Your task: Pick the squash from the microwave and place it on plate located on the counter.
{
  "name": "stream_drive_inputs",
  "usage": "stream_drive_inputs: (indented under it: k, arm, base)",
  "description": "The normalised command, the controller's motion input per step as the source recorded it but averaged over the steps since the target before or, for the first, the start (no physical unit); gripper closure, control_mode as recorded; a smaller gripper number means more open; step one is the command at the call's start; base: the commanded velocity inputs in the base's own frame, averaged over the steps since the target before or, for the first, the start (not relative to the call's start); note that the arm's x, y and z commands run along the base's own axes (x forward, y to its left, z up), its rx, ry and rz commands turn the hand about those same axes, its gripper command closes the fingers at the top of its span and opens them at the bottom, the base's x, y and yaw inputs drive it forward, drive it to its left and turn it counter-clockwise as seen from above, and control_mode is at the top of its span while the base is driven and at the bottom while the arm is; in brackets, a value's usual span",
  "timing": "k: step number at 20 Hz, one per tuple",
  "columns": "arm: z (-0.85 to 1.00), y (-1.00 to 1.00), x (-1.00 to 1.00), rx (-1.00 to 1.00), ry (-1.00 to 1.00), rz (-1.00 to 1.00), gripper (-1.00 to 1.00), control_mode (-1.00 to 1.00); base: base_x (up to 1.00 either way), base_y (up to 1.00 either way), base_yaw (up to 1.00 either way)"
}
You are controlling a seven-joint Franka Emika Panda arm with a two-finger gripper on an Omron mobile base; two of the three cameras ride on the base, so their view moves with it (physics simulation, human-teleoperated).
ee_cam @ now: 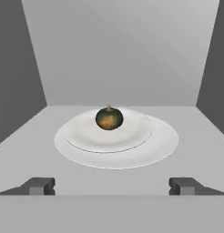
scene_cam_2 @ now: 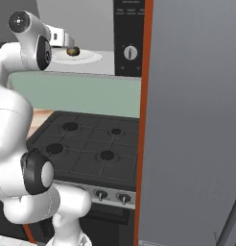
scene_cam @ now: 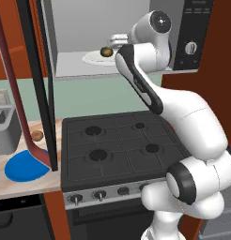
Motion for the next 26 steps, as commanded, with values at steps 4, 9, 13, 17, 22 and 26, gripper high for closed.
stream_drive_inputs:
  k: [4,9,13,17,22,26]
  arm:
    - [-0.36,0.05,0.44,0.0,0.02,0.03,-1.0,-1.0]
    - [-0.46,0.0,0.55,0.0,0.0,0.04,-1.0,-1.0]
    - [-0.32,0.12,0.76,0.0,0.0,0.0,-1.0,-1.0]
    - [-0.08,0.12,0.71,0.0,0.03,0.0,-1.0,-1.0]
    - [0.01,0.14,0.54,0.0,0.1,0.0,-1.0,-1.0]
    - [0.02,0.06,0.46,0.0,0.14,0.0,-1.0,-1.0]
  base:
    - [0.0,0.0,0.0]
    - [0.0,0.0,0.0]
    - [0.0,0.0,0.0]
    - [0.0,0.0,0.0]
    - [0.0,0.0,0.0]
    - [0.0,0.0,0.0]
